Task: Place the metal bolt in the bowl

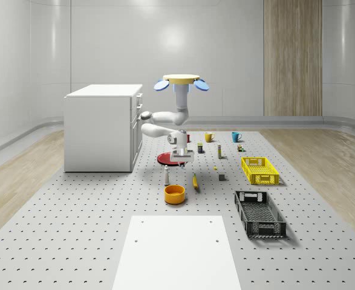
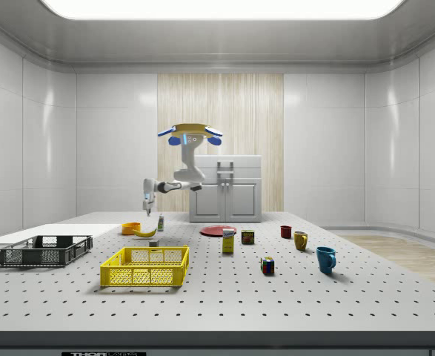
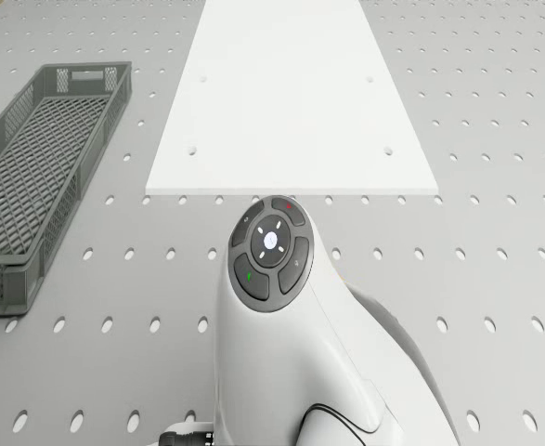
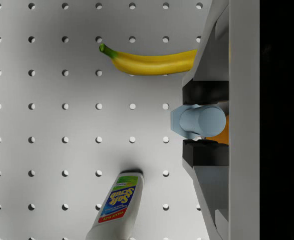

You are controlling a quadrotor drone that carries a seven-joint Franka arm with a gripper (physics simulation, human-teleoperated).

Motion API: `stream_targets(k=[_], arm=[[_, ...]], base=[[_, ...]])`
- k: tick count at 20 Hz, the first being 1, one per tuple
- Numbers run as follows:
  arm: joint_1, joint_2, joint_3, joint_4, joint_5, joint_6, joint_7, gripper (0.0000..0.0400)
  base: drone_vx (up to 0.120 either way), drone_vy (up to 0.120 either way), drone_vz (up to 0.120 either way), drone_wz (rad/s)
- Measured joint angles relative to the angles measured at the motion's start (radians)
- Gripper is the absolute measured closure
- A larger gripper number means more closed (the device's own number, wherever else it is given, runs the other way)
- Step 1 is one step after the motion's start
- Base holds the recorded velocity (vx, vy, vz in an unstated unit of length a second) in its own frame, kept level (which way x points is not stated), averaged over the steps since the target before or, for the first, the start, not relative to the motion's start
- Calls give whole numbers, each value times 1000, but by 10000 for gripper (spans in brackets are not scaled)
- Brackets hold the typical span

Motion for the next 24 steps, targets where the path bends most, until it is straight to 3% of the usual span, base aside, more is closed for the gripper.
stream_targets(k=[3,9,20,24], arm=[[0,-1,0,0,0,1,0,300],[-1,-2,0,0,1,2,1,300],[-2,-4,0,0,2,4,1,300],[-2,-5,0,0,2,5,1,300]], base=[[120,-13,0,0],[120,-113,0,0],[120,-36,0,0],[120,0,-120,0]])
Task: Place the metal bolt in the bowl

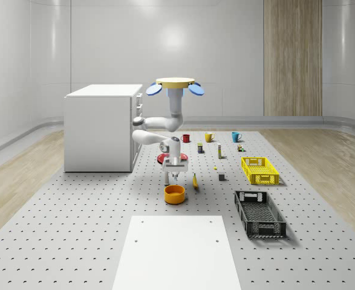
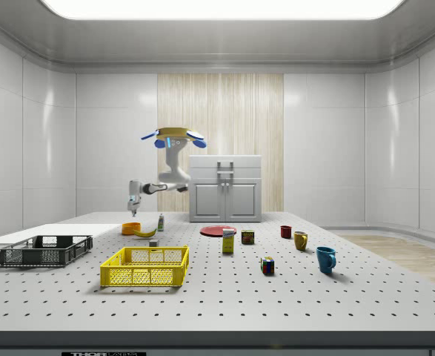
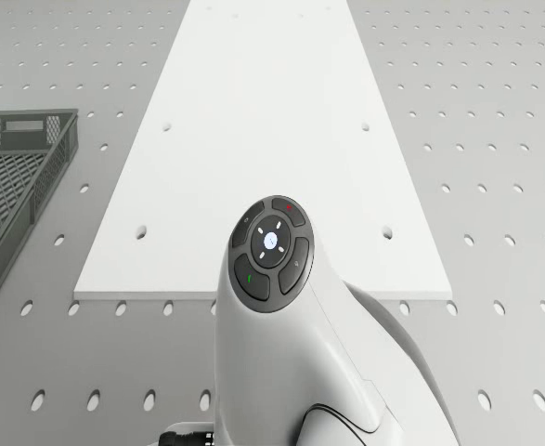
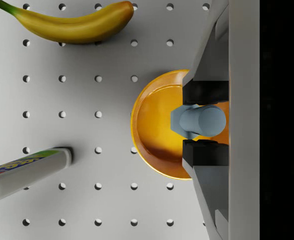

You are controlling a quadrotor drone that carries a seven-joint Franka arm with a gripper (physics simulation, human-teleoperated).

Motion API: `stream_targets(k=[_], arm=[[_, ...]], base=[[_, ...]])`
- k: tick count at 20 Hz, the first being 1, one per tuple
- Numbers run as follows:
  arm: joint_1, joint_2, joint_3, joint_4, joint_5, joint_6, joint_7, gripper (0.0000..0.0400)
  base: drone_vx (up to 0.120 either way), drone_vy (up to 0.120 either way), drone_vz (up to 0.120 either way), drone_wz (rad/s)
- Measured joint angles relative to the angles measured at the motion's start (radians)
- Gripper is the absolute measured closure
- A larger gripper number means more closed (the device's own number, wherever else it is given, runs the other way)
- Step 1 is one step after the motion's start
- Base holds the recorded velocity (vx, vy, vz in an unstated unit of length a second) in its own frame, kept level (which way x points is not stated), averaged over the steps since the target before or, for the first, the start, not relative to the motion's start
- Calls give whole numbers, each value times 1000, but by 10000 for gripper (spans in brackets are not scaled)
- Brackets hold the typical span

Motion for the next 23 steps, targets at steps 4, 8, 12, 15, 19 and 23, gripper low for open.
stream_targets(k=[4,8,12,15,19,23], arm=[[0,-1,0,0,0,1,0,300],[-1,-1,0,0,1,1,0,300],[-1,-2,0,0,1,2,1,198],[-1,-2,0,0,1,2,1,94],[-1,-3,0,0,1,3,1,34],[-1,-3,0,0,1,3,1,14]], base=[[60,0,-50,0],[0,0,-100,0],[0,0,-30,0],[0,0,0,0],[0,0,0,0],[0,0,0,0]])
